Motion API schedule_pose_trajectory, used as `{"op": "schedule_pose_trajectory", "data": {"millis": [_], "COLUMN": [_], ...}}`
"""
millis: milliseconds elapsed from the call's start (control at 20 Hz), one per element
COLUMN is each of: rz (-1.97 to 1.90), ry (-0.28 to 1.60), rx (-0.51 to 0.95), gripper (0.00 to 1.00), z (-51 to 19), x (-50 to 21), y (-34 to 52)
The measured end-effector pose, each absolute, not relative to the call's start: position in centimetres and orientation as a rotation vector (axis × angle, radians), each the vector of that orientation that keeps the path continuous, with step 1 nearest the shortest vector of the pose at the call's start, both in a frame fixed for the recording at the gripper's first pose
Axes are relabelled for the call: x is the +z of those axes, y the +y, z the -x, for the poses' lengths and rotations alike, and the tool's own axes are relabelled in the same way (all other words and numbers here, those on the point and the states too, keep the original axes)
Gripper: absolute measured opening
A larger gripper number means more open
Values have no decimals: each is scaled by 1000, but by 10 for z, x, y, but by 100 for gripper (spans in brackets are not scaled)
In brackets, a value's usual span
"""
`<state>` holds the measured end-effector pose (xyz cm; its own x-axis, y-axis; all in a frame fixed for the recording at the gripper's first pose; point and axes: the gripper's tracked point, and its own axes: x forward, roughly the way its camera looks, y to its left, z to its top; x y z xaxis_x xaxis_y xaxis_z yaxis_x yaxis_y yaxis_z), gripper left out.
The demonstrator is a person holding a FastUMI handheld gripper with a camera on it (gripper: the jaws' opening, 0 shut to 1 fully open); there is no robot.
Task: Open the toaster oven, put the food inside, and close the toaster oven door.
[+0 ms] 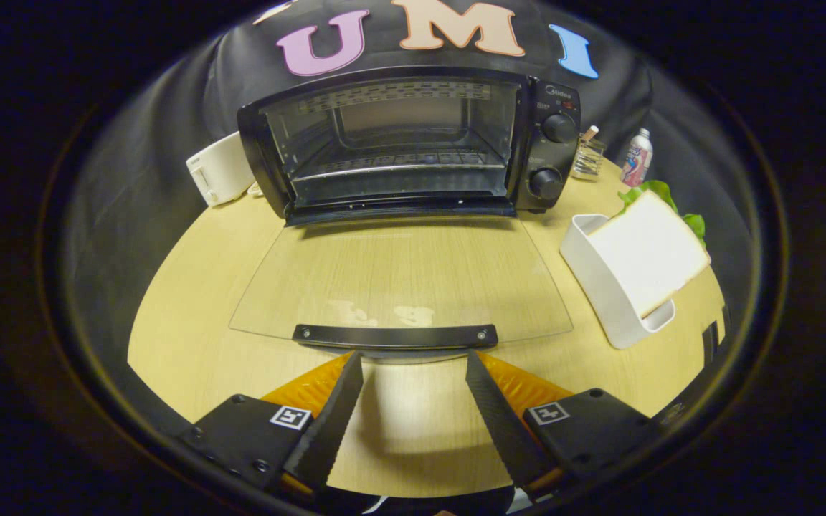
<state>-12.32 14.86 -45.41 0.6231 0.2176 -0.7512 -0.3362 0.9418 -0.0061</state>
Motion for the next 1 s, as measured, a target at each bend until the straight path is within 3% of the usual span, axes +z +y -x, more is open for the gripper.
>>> {"op": "schedule_pose_trajectory", "data": {"millis": [550, 1000], "rz": [24, 43], "ry": [902, 1039], "rx": [478, 468], "gripper": [94, 94], "z": [135, 107], "x": [-389, -326], "y": [124, -12]}}
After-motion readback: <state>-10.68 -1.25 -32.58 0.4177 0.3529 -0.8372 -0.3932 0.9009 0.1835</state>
